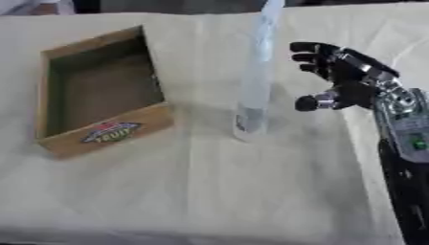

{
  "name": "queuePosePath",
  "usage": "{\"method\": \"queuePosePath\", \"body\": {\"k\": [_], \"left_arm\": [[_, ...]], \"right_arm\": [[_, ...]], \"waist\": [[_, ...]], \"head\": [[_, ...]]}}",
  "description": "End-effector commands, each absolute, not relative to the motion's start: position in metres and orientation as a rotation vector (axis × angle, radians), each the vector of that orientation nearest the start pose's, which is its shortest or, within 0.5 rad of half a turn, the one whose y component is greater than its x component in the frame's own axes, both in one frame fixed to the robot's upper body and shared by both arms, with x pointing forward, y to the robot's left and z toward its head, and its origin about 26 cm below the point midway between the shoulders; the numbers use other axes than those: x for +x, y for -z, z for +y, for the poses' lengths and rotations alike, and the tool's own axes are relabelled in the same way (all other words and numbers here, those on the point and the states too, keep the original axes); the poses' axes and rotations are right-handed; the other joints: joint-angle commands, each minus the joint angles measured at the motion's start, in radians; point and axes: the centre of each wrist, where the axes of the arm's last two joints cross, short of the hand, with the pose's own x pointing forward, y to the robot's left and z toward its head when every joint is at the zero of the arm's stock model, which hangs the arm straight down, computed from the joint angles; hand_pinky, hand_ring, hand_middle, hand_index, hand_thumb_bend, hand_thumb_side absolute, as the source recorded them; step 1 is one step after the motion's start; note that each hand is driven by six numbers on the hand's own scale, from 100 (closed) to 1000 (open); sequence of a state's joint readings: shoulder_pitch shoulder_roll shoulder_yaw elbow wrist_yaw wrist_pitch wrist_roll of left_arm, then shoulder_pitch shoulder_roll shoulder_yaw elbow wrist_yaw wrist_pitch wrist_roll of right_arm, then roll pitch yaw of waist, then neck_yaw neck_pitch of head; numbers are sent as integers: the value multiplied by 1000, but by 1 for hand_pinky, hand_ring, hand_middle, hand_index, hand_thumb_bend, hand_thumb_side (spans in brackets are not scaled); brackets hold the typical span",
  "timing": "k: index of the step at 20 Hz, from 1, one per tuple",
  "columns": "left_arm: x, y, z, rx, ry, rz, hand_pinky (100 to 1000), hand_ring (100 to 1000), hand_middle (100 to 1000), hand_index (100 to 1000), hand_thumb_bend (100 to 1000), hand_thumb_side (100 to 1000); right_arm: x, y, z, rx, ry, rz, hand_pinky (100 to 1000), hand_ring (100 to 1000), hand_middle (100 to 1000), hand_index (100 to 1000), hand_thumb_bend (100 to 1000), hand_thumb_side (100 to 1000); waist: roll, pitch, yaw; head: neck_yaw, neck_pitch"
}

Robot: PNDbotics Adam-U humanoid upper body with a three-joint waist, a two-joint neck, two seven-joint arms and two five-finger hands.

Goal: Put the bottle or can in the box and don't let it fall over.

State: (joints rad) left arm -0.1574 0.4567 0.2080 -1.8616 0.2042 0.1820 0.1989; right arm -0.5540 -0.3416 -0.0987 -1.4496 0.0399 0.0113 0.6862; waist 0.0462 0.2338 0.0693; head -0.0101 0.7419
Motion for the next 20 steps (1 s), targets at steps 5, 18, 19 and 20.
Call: {"method": "queuePosePath", "body": {"k": [5, 18, 19, 20], "left_arm": [[291, -177, 359, 431, -41, -1923, 1000, 1000, 808, 807, 100, 100], [292, -178, 358, 422, -41, -1928, 1000, 1000, 808, 807, 100, 100], [292, -177, 358, 421, -41, -1928, 1000, 1000, 808, 807, 100, 100], [292, -177, 357, 420, -41, -1928, 1000, 1000, 808, 807, 100, 100]], "right_arm": [[399, -173, -290, 156, -926, -1778, 1000, 1000, 1000, 900, 937, 320], [401, -169, -274, 198, -912, -1764, 1000, 1000, 1000, 896, 931, 315], [401, -169, -273, 203, -912, -1764, 1000, 1000, 1000, 896, 931, 315], [401, -169, -272, 208, -912, -1765, 1000, 1000, 1000, 894, 930, 315]], "waist": [[-2, -9, 10], [1, 1, 21], [2, 2, 21], [2, 4, 22]], "head": [[-11, -18], [-17, -27], [-18, -28], [-18, -29]]}}
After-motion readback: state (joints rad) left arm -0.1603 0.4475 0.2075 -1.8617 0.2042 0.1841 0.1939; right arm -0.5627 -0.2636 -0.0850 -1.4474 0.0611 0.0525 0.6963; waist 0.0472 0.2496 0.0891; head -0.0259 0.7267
